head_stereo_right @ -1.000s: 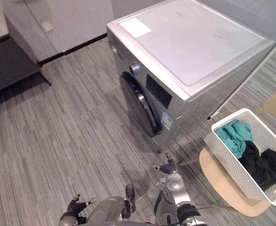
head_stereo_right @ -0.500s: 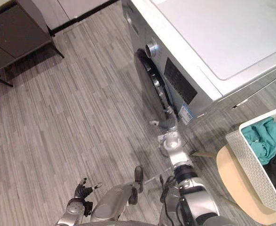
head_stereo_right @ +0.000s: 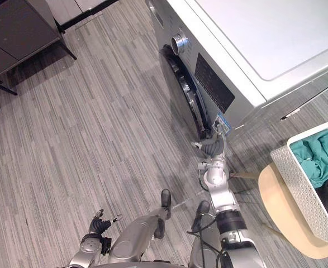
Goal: Pick up the laundry basket with both hands and put the clothes into the washing machine.
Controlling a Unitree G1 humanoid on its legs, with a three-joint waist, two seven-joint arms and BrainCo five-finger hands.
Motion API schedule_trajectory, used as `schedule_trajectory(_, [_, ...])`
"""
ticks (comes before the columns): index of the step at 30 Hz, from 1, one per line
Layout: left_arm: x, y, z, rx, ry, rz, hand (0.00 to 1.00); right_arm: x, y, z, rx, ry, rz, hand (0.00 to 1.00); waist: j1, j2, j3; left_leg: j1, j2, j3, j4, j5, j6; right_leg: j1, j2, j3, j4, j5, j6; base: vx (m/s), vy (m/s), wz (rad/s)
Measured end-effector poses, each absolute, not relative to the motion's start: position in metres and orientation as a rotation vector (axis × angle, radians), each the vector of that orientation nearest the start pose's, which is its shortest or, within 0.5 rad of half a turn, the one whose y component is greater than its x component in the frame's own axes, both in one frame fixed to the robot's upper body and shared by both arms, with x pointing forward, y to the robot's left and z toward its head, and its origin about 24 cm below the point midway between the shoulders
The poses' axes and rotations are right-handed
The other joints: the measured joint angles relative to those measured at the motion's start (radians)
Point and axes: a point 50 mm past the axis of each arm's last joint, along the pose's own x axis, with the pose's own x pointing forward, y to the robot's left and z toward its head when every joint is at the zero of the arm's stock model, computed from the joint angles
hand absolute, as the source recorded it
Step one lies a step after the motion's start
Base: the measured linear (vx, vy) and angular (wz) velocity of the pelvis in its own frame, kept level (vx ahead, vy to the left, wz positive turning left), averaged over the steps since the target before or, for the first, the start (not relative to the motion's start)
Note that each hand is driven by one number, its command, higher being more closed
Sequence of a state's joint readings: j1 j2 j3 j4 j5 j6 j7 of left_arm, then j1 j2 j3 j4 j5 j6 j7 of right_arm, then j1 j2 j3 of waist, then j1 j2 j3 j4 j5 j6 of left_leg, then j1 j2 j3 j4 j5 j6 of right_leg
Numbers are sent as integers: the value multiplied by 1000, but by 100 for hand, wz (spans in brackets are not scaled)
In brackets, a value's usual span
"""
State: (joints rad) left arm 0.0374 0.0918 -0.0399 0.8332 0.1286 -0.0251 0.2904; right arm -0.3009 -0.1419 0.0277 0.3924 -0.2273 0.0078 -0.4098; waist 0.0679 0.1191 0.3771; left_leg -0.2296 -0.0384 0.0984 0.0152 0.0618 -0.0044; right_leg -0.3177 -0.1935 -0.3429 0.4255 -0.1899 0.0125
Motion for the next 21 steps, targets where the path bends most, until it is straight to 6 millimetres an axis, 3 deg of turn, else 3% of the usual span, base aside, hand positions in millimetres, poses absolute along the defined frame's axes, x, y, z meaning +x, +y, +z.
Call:
schedule_trajectory(4, [160,190,-126,340,799,220,0,329,-185,51,-427,23,-330,0,0,2,16,-2,0,-2,2,1,0,-2,0,-1,4,0,0,-1,-49,3])
schedule_trajectory(5, [163,191,-125,339,791,220,0,344,-189,69,-451,-9,-327,0,2,5,28,-14,0,-12,5,3,-2,-8,-1,-9,5,0,0,-8,-52,13])
schedule_trajectory(8, [165,194,-123,336,778,229,0,362,-184,91,-437,-48,-315,0,10,7,34,-55,0,-26,6,19,-3,-44,-1,-18,9,1,-1,8,-44,16])
schedule_trajectory(15, [167,200,-121,315,762,255,0,388,-198,132,-409,-76,-359,0,62,28,59,-118,0,-75,37,28,-1,-70,-3,-56,15,0,-3,10,-42,21])
schedule_trajectory(17, [167,201,-121,307,762,262,0,394,-193,150,-384,-126,-349,0,77,40,66,-131,-2,-89,36,35,-5,-76,-4,-68,17,-1,-5,-17,-33,20])
schedule_trajectory(21, [170,202,-119,291,752,287,0,396,-169,151,-324,-134,-290,0,85,40,67,-153,-6,-130,32,46,-17,-92,-12,-98,40,-15,-23,-49,-64,23])
